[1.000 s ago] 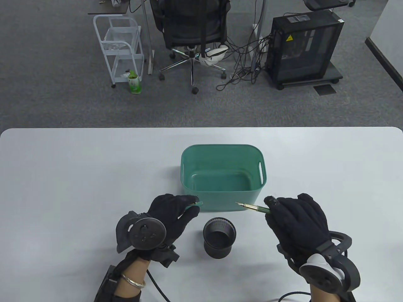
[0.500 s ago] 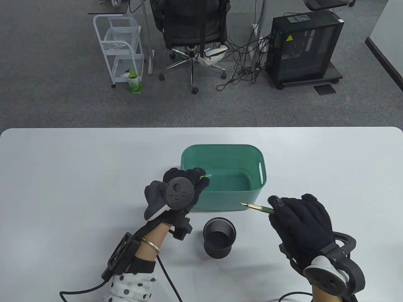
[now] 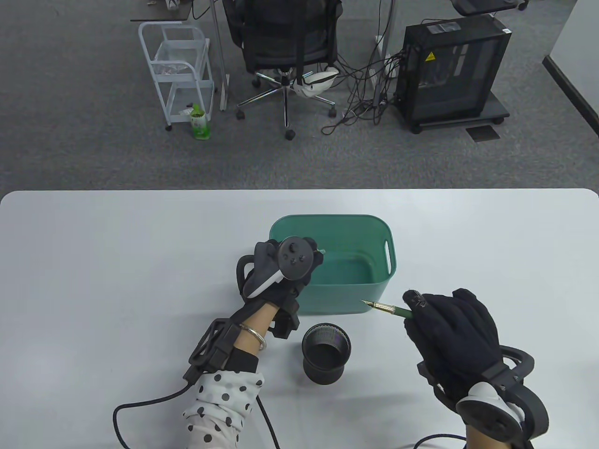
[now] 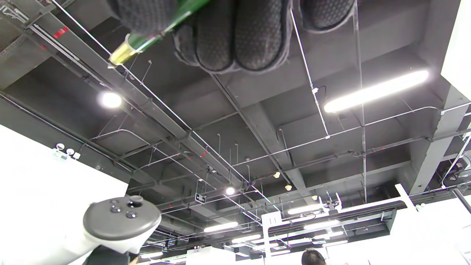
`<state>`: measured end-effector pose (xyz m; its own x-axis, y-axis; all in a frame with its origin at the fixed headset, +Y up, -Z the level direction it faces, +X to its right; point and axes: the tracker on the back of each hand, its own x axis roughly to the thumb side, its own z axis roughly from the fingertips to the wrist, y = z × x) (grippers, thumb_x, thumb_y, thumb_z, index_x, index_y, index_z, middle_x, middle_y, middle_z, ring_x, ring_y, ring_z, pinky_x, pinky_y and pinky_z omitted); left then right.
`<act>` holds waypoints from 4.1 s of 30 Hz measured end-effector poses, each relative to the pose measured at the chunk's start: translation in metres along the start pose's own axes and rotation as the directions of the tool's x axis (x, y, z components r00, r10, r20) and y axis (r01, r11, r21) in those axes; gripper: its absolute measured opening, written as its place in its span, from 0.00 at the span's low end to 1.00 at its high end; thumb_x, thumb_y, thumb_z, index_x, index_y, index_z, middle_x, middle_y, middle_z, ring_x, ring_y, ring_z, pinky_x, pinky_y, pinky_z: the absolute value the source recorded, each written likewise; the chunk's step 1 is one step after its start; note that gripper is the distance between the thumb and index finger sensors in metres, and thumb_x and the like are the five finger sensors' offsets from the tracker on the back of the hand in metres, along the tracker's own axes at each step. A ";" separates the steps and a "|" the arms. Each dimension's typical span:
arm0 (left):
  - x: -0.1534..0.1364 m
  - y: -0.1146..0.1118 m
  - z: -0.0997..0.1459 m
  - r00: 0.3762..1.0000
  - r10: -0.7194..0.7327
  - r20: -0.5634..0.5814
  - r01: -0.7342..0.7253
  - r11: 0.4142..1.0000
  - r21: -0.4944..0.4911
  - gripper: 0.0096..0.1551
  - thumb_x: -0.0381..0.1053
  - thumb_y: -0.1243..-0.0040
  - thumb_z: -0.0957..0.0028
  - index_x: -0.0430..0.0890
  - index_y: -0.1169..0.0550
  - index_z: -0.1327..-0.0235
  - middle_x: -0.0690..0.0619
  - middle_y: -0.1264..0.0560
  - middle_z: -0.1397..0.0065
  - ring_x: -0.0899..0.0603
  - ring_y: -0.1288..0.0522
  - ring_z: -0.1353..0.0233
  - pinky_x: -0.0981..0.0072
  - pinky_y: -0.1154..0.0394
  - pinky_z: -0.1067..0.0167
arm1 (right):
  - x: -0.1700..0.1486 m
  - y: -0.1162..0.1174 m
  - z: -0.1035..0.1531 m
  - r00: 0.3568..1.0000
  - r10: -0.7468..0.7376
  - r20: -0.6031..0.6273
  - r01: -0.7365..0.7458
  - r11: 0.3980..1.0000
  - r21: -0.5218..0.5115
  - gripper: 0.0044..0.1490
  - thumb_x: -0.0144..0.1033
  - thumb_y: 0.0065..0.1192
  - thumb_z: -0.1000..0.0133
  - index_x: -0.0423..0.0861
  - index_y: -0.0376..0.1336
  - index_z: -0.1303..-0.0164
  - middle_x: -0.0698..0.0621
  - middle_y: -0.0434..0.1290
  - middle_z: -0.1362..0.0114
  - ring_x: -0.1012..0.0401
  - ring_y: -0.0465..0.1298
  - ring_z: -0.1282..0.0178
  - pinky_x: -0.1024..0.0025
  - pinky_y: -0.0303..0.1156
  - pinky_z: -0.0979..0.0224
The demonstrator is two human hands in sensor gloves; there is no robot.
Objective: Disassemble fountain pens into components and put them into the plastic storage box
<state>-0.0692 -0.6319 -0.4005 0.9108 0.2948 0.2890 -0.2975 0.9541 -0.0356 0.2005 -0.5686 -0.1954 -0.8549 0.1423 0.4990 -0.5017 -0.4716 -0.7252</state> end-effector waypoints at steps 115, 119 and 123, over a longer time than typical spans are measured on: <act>0.022 0.007 0.164 0.874 -0.190 0.447 -0.020 0.905 0.424 0.29 0.61 0.47 0.30 0.44 0.20 0.27 0.49 0.16 0.30 0.41 0.20 0.30 0.43 0.35 0.22 | 0.036 0.071 0.015 0.975 0.073 0.208 -0.136 0.943 0.304 0.28 0.55 0.56 0.41 0.59 0.71 0.33 0.58 0.76 0.35 0.63 0.77 0.37 0.53 0.65 0.20; 0.023 0.007 0.165 0.861 -0.186 0.474 -0.057 0.890 0.452 0.26 0.60 0.47 0.30 0.44 0.18 0.34 0.50 0.14 0.37 0.43 0.18 0.37 0.44 0.32 0.25 | 0.037 0.072 0.016 0.976 0.063 0.210 -0.127 0.943 0.307 0.28 0.55 0.56 0.41 0.60 0.71 0.33 0.58 0.76 0.34 0.63 0.77 0.36 0.53 0.65 0.20; 0.023 0.008 0.168 0.840 -0.177 0.513 -0.088 0.888 0.451 0.25 0.59 0.48 0.30 0.42 0.17 0.40 0.51 0.14 0.44 0.45 0.18 0.43 0.47 0.31 0.28 | 0.037 0.071 0.016 0.977 0.046 0.210 -0.111 0.945 0.306 0.28 0.54 0.56 0.41 0.60 0.71 0.32 0.59 0.76 0.33 0.63 0.77 0.35 0.53 0.65 0.20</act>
<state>-0.0987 -0.6267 -0.2338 0.6712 0.0509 0.7396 -0.4732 0.7973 0.3746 0.1350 -0.6108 -0.2206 -0.8304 -0.0656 0.5533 -0.3392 -0.7283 -0.5954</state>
